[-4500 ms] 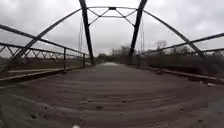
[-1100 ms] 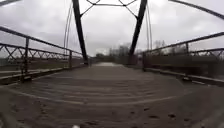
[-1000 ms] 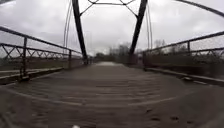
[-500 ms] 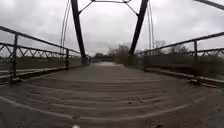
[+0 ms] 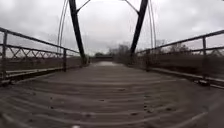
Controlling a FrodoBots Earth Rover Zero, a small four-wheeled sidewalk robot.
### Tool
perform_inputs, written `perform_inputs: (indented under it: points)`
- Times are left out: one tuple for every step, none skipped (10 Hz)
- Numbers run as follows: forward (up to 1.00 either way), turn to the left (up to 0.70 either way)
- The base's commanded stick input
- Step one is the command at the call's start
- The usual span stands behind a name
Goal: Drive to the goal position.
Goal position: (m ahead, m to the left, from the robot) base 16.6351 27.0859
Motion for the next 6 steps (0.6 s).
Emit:
perform_inputs:
  points:
    - [0.70, 0.00]
    - [0.70, 0.00]
    - [0.70, 0.17]
    - [0.70, 0.28]
    - [0.70, 0.35]
    - [0.70, 0.06]
